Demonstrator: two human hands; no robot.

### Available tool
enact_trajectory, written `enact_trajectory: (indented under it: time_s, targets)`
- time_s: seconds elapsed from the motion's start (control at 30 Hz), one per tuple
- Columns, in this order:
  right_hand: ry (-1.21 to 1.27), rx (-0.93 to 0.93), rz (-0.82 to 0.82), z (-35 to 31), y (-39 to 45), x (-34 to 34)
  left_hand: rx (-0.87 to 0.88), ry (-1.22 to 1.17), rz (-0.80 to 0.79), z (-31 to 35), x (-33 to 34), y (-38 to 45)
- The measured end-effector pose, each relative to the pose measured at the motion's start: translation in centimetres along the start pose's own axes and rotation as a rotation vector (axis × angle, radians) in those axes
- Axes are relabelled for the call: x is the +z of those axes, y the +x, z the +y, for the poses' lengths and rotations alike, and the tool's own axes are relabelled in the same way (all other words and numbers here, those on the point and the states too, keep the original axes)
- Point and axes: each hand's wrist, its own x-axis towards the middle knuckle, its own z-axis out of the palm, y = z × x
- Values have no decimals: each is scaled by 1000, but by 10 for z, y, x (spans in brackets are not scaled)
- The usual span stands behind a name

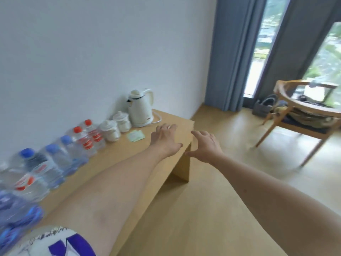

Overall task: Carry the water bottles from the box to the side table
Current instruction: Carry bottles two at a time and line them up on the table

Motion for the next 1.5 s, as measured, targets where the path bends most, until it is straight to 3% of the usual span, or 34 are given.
enact_trajectory:
  time_s: [0.33,0.7,1.13,1.5]
  targets:
    - [-40,434,135,262,-23,-111,379,-44,-109,284,67,88]
    - [16,882,251,473,-73,-176,783,-109,-263,537,157,146]
    - [62,1266,433,722,-38,-302,1089,-108,-336,857,232,293]
    - [196,1460,481,926,-70,-350,1282,-98,-469,1090,320,302]
